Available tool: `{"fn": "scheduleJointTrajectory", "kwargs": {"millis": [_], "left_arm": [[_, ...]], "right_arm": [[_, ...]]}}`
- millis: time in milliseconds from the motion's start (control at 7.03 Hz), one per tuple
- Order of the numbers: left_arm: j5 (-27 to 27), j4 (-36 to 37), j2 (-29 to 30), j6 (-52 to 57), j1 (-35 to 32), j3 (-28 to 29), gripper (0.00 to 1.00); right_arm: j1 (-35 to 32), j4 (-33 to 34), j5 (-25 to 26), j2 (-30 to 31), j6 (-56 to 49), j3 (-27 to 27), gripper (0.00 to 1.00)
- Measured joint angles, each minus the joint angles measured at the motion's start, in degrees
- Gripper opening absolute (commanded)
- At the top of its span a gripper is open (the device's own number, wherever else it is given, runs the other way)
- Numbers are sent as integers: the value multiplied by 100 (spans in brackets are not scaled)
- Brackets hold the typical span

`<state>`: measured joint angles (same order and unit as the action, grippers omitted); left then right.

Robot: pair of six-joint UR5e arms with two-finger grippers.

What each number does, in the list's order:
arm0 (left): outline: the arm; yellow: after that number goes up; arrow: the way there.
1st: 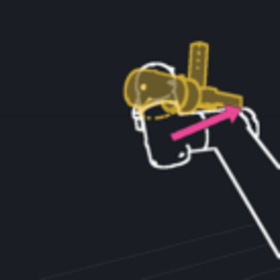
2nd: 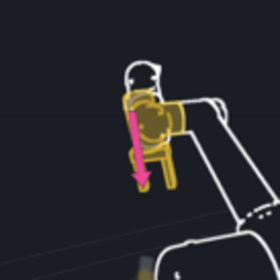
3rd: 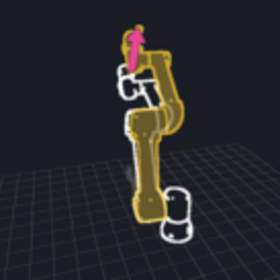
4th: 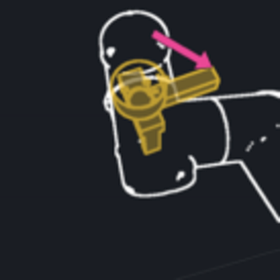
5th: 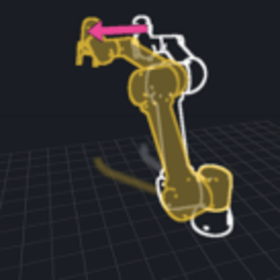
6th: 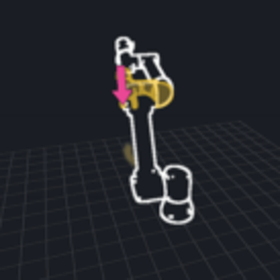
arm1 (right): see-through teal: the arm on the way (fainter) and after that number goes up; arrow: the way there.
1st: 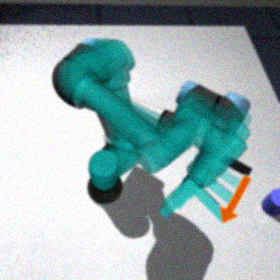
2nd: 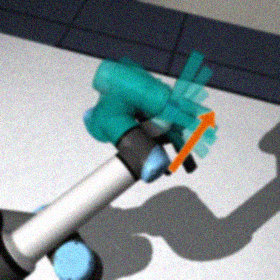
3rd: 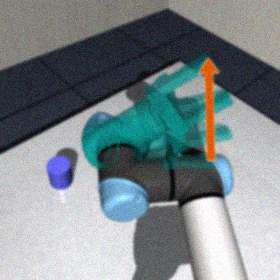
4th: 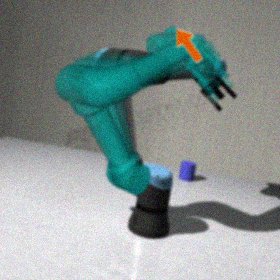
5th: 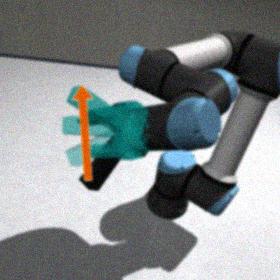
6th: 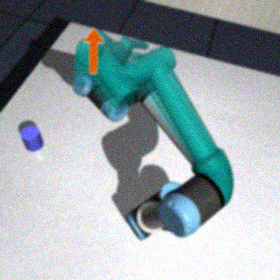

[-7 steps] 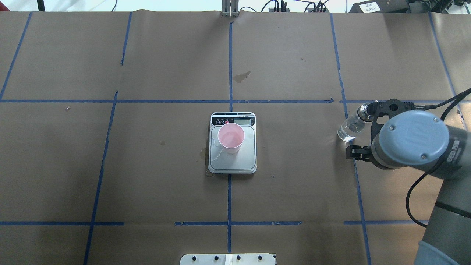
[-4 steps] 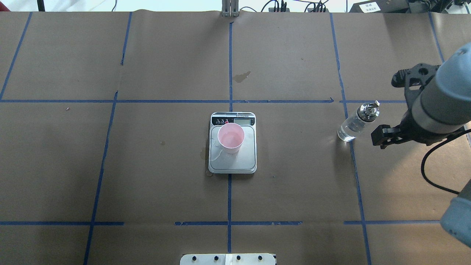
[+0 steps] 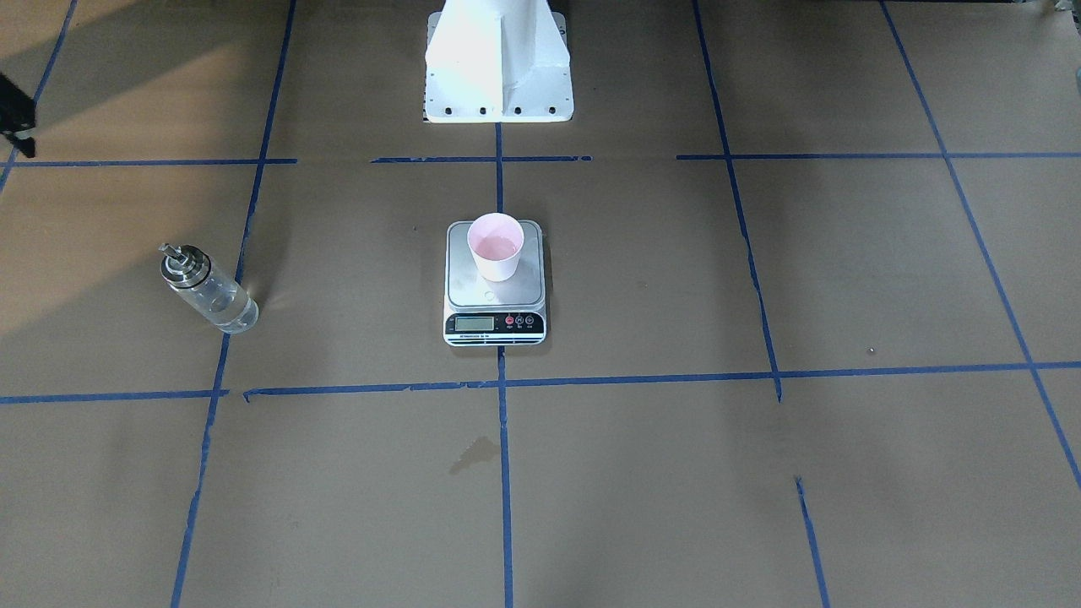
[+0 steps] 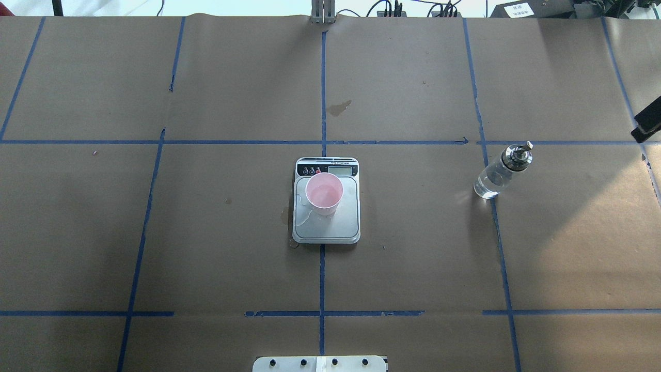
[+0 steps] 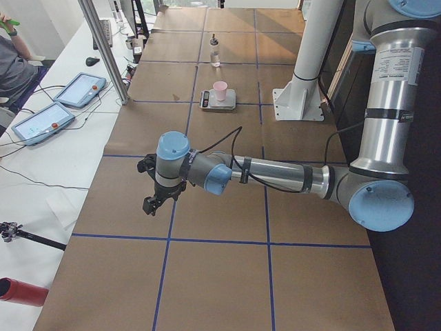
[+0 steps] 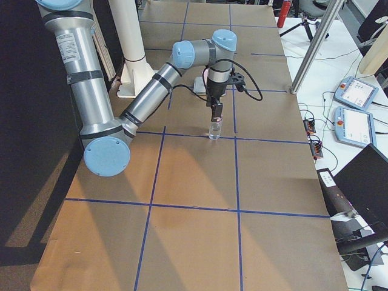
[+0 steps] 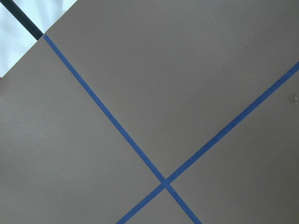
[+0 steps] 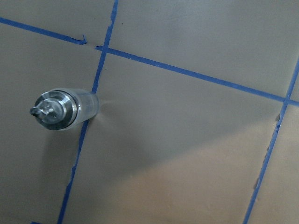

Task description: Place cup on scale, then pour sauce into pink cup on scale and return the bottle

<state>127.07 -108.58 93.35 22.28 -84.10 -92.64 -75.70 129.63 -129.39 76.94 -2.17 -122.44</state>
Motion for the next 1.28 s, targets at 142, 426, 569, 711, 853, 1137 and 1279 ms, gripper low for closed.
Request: {"fn": "scheduleJointTrajectory", "kwargs": {"millis": [142, 426, 569, 711, 853, 1137, 1279], "left_arm": [[6, -3, -25, 8, -4, 4, 100], [8, -4, -58, 13, -37, 5, 100], [5, 2, -68, 13, -85, 16, 100], [3, 25, -82, 1, -124, 42, 100], [2, 77, -113, -22, -164, 67, 100], [57, 440, -204, -33, -303, 80, 100], [153, 754, -229, -19, -386, 76, 100]], "right_arm": [[-514, -130, -109, 50, -1085, 588, 100], [-957, -1035, -64, 169, -1987, 1758, 100], [-1013, -1691, -12, 299, -2049, 2259, 100], [-1035, -2325, 19, 423, -1945, 2706, 100], [-1043, -2789, 17, 542, -1631, 3032, 100], [-1044, -3345, -14, 800, -1008, 3242, 100], [-1044, -3473, -18, 868, -814, 3261, 100]]}}
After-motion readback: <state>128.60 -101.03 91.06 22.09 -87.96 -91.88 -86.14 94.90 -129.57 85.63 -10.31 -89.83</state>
